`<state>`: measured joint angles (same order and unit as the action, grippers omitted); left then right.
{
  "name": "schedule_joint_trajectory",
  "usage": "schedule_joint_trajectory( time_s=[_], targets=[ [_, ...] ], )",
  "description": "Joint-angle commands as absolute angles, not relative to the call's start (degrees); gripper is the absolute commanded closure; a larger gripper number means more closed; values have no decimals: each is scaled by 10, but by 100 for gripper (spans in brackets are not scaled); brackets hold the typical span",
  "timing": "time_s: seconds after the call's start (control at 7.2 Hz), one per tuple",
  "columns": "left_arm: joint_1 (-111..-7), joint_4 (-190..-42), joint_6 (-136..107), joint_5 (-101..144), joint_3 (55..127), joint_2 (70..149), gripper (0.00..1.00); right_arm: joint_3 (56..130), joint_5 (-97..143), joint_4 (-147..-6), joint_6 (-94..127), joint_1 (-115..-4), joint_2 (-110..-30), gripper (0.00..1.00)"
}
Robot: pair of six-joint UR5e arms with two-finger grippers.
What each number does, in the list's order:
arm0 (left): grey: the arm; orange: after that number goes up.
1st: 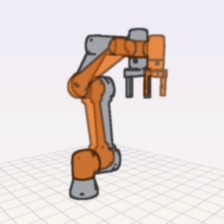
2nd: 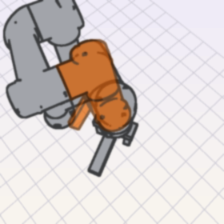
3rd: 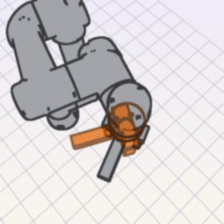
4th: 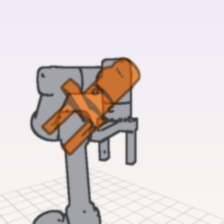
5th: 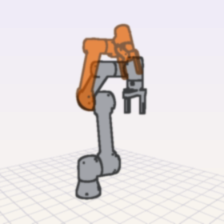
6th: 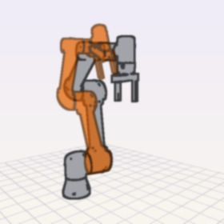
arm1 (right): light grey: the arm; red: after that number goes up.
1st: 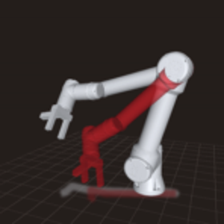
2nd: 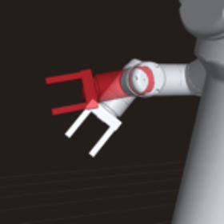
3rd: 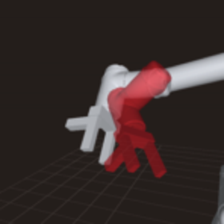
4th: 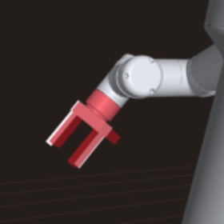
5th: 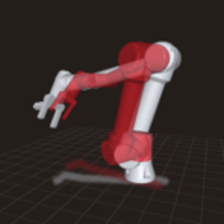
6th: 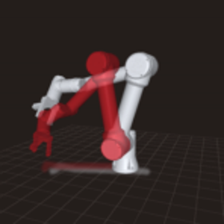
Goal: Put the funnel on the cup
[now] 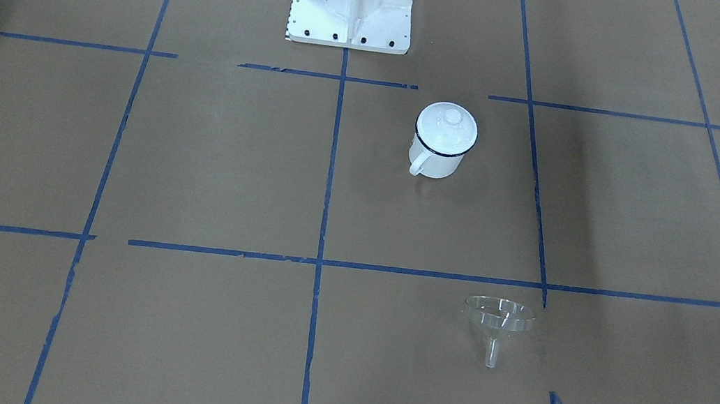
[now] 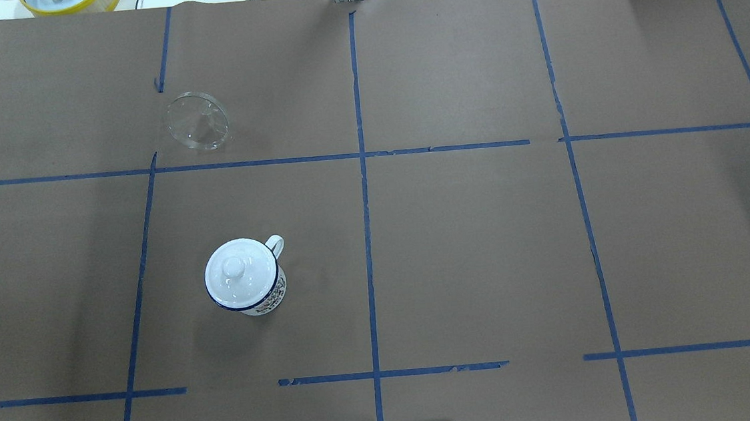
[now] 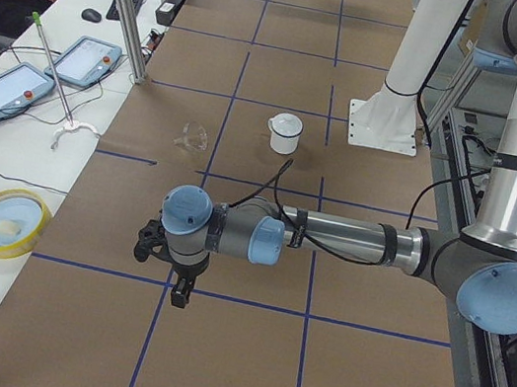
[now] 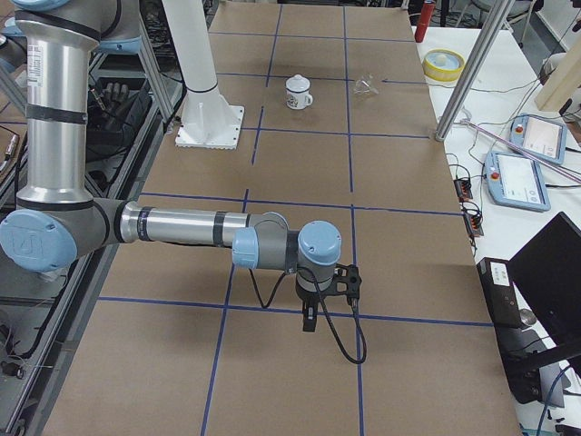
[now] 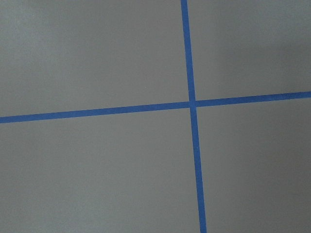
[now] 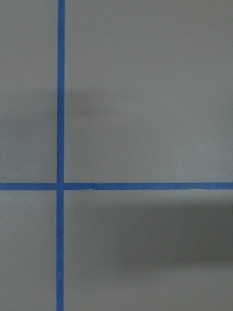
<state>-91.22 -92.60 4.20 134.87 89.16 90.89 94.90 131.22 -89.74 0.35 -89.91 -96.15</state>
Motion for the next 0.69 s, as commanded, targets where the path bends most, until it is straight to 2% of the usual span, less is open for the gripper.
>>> schedule_joint_trajectory(
  time_s=[0.0,0.56],
  targets=[
    [-912,-926,42,1348,894,906,0,948,1312,-897,4,-899,-962,0],
    [-912,-911,35,1329,908,916,0,949,1312,-897,4,-899,-962,0]
  ],
)
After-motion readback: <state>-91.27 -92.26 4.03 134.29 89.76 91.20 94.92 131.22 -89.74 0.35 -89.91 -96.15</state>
